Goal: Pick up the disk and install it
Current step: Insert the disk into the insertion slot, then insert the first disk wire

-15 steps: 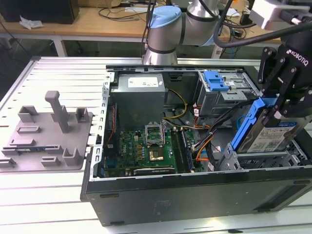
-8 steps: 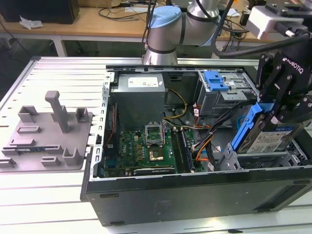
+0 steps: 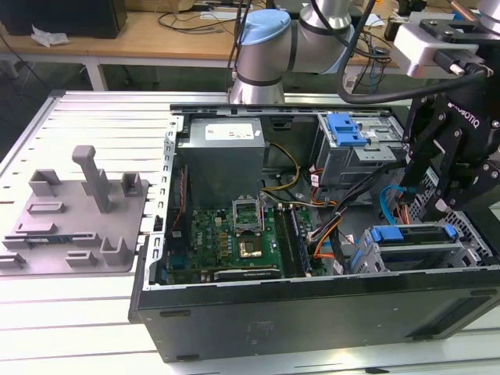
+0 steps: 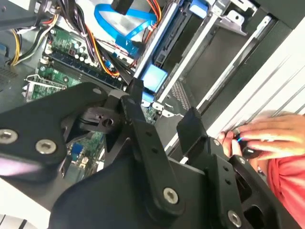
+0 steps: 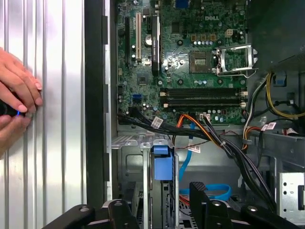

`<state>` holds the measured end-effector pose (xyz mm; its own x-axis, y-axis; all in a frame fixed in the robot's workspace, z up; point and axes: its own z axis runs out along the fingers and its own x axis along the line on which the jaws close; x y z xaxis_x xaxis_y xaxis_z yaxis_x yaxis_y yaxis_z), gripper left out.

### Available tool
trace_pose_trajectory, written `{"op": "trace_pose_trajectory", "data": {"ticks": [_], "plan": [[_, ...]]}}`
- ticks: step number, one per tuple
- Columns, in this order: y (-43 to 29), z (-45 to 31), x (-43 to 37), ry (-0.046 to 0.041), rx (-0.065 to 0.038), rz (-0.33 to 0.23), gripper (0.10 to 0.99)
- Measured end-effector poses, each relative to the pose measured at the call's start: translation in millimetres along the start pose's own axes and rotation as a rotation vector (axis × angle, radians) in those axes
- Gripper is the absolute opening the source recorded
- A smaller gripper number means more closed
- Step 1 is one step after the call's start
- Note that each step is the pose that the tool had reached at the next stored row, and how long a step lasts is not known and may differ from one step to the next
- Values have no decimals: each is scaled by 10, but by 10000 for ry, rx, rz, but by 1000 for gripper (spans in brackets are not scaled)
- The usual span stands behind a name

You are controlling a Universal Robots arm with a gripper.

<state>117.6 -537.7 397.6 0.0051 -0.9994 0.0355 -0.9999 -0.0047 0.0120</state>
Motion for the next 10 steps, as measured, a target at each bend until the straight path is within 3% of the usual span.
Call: {"op": "trace_pose_trajectory", "data": {"ticks": [10], "plan": [[0,1,0,1,0,0,561]]}}
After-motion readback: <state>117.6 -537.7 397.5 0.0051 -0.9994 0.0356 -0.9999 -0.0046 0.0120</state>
